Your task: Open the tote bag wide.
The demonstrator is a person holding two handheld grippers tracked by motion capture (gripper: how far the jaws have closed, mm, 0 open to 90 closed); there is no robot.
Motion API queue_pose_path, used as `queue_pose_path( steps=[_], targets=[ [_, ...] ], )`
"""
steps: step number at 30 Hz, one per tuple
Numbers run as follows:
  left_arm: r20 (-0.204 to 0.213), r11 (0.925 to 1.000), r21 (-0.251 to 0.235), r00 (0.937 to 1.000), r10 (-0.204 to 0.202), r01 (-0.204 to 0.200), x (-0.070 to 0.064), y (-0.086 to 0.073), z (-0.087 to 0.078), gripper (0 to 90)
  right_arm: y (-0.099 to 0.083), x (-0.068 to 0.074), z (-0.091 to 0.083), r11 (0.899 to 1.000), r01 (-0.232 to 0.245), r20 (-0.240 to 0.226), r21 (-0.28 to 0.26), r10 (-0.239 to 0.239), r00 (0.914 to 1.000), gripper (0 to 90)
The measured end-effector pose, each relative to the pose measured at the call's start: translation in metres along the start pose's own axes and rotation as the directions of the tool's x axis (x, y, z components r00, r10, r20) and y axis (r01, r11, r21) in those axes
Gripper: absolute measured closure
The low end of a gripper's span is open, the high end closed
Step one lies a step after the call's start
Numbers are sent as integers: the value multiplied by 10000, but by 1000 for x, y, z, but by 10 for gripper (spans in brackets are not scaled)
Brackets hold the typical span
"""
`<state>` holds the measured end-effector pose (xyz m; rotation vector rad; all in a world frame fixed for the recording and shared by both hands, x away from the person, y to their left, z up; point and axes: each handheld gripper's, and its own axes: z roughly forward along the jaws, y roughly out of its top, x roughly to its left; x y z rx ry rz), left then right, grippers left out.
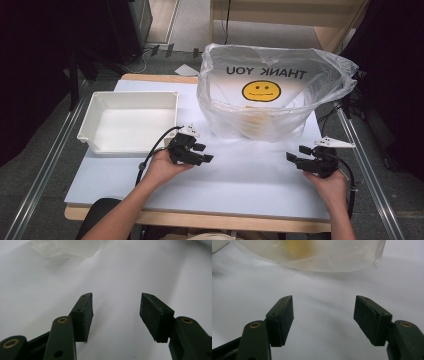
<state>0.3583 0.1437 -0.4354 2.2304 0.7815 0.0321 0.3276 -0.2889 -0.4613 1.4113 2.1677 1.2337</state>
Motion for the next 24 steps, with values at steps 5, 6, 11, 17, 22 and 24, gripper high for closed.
queue_pose_path(
  steps=[5, 6, 11, 17, 22, 24],
  targets=[
    [-22, 10000, 34, 10000, 9, -9, 2, -1, 0, 446, 1, 2, 0, 10000, 17, -87, 74, -17, 10000, 371],
    [-35, 10000, 33, 10000, 29, -29, 3, -1, 0, 446, 1, 2, 0, 10000, -35, -176, 72, 36, 9998, 373],
    [-23, 9999, 47, 10000, 92, -92, 3, -1, 1, 454, 2, 4, -2, 9997, 248, -111, -89, -249, 9996, 422],
    [6, 9999, 96, 10000, 89, -89, 3, -2, 3, 454, 3, 2, -3, 9999, 72, -278, -87, -74, 9996, 454],
    [-4, 9999, 147, 10000, 74, -74, 2, -2, 4, 457, 2, 0, -2, 10000, 63, -327, -5, -63, 9994, 462],
    [48, 9998, 165, 9999, 108, -109, 2, -2, 4, 457, 2, 0, -2, 9999, -4, -381, 109, 8, 9993, 464]
  ],
)
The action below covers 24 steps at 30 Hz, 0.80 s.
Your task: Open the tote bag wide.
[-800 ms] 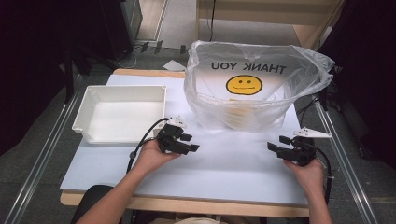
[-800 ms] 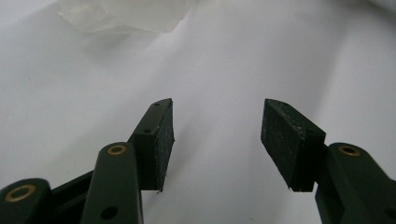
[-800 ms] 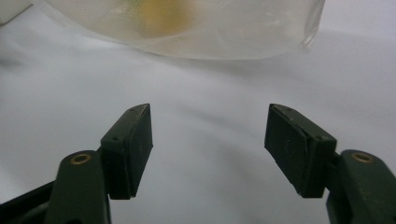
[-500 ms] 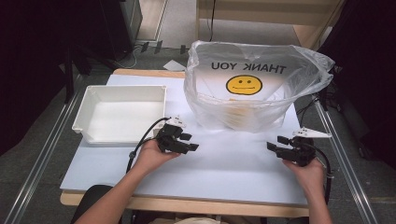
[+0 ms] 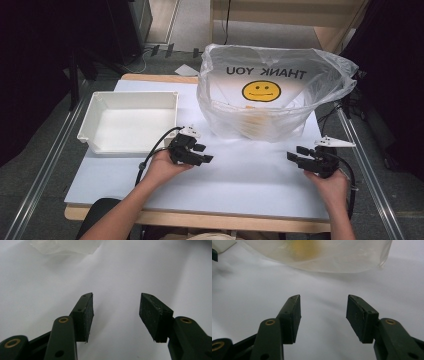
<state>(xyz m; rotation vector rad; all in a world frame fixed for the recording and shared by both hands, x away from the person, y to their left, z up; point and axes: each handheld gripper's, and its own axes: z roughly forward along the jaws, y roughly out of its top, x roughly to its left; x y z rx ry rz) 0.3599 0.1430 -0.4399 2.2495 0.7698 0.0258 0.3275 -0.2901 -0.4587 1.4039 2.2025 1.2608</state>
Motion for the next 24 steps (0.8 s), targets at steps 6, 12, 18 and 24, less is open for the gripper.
queue_pose_path(
  steps=[6, 12, 18, 24],
  targets=[
    [11, 10000, 34, 10000, -7, 7, 0, 0, 1, 457, -1, -1, -1, 10000, 52, 42, -39, -52, 10000, 477],
    [-8, 9999, 138, 10000, 73, -73, 0, 0, 1, 456, -1, -3, 0, 10000, -3, -73, 72, 3, 10000, 473],
    [15, 9999, 147, 10000, 85, -86, 0, 0, 2, 456, -1, -3, 0, 9999, 28, -104, 121, -26, 9999, 473],
    [108, 9999, -48, 9998, 165, -164, -4, 6, -5, 503, 2, -5, -5, 10000, 57, -69, 37, -57, 10000, 473]
  ],
)
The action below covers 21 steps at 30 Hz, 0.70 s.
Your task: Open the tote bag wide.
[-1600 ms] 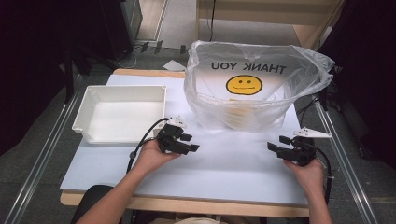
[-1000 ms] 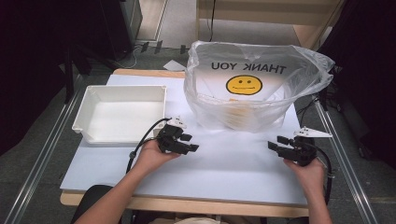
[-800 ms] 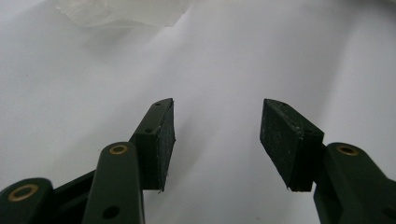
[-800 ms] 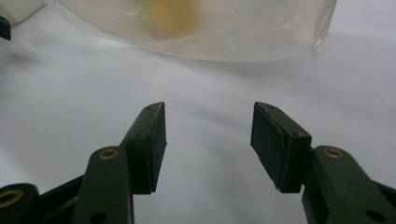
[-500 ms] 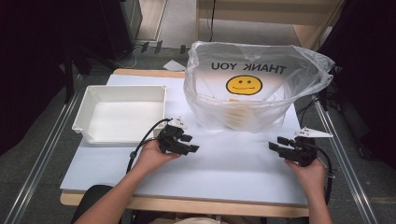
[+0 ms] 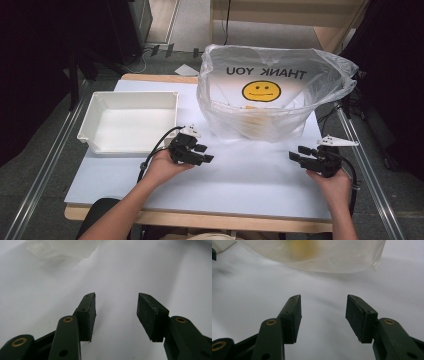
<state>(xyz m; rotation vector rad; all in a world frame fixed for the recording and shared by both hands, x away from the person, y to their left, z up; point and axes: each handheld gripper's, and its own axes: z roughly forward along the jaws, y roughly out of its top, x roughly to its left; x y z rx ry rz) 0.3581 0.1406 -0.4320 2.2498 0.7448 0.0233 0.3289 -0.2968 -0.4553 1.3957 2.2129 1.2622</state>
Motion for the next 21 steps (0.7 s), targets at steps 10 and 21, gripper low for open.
queue_pose_path(
  steps=[10, 21],
  targets=[
    [117, 9998, -93, 9998, -173, 174, -2, 17, -24, 545, 31, -15, -18, 9991, 259, 251, -331, -251, 9994, 499],
    [174, 9975, -671, 9995, 253, -241, -4, 37, -60, 642, 68, -33, -41, 9982, 370, 439, -474, -350, 9984, 552]
  ],
)
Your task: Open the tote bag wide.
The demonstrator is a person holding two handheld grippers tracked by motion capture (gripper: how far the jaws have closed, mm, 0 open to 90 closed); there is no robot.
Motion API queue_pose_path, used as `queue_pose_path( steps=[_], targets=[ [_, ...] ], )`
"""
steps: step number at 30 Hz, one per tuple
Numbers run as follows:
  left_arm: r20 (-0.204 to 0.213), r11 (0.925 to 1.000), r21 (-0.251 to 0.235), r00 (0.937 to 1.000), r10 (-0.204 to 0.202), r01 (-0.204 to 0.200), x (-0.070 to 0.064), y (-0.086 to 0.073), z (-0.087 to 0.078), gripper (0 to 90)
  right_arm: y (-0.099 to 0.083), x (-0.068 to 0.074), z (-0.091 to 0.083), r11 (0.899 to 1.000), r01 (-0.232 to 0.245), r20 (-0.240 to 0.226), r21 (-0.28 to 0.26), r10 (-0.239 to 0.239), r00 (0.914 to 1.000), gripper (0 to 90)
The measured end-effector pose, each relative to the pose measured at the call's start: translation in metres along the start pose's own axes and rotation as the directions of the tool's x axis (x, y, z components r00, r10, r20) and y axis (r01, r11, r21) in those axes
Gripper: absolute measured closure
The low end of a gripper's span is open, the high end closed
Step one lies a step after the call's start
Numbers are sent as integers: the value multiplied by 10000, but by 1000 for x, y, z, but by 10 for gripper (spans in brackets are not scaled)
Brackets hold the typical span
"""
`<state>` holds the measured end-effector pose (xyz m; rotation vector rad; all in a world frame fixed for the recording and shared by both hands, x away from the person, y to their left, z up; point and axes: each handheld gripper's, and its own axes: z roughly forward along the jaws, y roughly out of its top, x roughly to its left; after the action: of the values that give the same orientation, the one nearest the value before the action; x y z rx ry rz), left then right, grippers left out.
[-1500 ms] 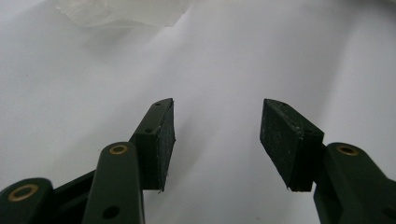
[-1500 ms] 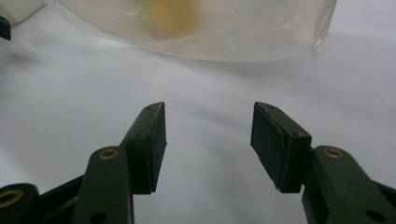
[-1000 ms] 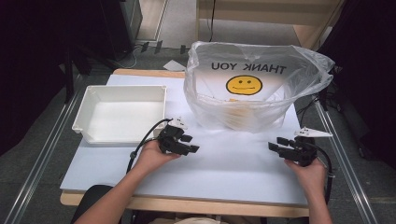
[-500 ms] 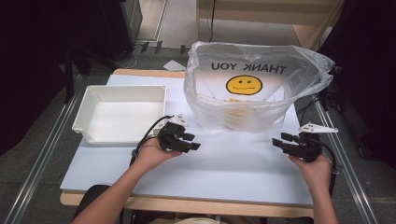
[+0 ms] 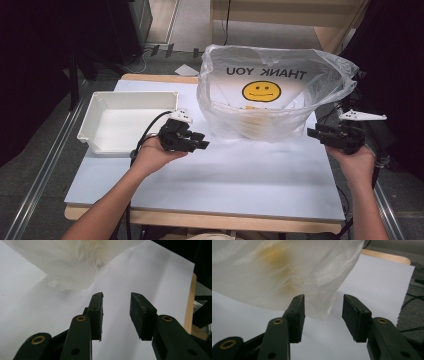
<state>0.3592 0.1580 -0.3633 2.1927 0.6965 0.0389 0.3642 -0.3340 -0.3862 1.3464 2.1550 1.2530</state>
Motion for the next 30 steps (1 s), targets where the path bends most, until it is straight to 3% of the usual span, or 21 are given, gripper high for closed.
queue_pose_path(
  steps=[10, 12, 22, 24, 30],
  targets=[
    [312, 9999, -149, 9995, 17, -13, 1, 21, -26, 661, 27, -16, -17, 10000, -40, -7, 72, 40, 10000, 660],
    [323, 9999, -155, 9995, 47, -42, 2, 25, -30, 657, 34, -19, -20, 9998, -212, -282, 6, 212, 9994, 673],
    [267, 9990, -318, 9991, 324, -316, 2, 51, -57, 655, 66, -26, -37, 9996, -178, -301, -220, 171, 9994, 824],
    [305, 9986, -383, 9988, 378, -366, 1, 56, -62, 660, 76, -26, -40, 9998, -85, -303, -181, 79, 9995, 885],
    [190, 9963, -576, 9977, 645, -633, -3, 74, -81, 661, 92, -27, -47, 9994, 222, -237, -283, -229, 9995, 900]
  ],
)
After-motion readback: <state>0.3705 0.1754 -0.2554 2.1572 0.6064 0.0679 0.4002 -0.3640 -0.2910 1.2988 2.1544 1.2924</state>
